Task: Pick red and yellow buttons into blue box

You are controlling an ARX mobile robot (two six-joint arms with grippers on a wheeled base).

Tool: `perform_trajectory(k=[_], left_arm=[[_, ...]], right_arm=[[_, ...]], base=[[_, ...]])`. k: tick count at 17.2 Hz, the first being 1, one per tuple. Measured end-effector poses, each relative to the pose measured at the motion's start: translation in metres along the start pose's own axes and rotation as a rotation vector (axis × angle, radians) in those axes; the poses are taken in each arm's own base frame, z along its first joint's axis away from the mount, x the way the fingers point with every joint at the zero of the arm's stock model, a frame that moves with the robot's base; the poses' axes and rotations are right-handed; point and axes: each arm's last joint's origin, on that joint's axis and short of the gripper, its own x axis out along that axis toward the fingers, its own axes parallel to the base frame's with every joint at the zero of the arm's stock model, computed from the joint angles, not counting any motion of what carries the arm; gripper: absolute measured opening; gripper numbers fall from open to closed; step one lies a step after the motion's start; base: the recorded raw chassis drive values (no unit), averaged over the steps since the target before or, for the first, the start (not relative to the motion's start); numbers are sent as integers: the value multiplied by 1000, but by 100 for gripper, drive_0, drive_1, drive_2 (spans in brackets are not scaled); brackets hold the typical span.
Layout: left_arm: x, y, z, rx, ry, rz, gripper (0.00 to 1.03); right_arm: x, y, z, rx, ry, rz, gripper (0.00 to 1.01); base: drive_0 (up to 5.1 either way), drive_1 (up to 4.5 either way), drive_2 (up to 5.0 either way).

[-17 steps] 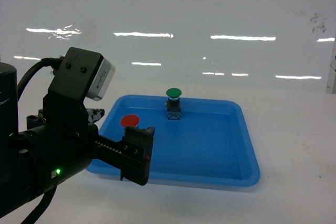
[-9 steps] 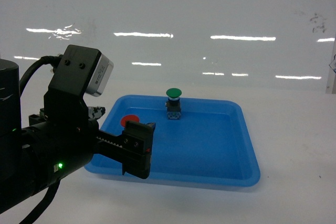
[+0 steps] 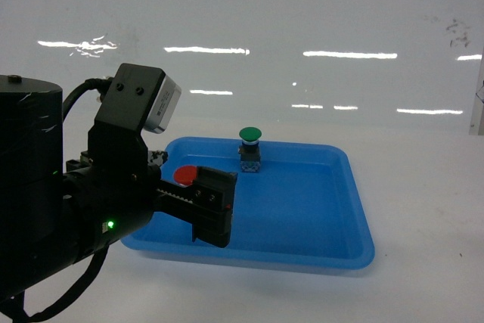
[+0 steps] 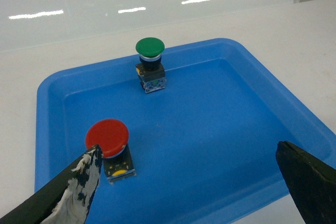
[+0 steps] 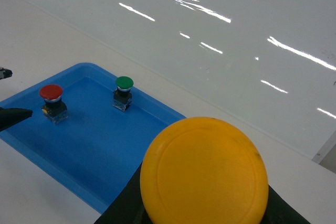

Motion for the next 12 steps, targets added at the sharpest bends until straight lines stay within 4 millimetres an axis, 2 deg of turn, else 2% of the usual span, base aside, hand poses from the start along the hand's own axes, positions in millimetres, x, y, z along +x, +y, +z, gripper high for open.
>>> perform_trajectory(k=[3,5,9,12], left_arm=[[13,5,-1,17,20,8,98],[27,19,-10,38,48,37,98],[39,43,-14,50,83,90,98],[43,48,-16,49,102,93,98]], right_arm=[[0,0,0,0,0,0,27],[0,0,0,0,0,0,27],[0,0,0,0,0,0,27],[0,0,0,0,0,0,27]], base=[[0,0,0],[0,0,0],[0,0,0],[0,0,0]])
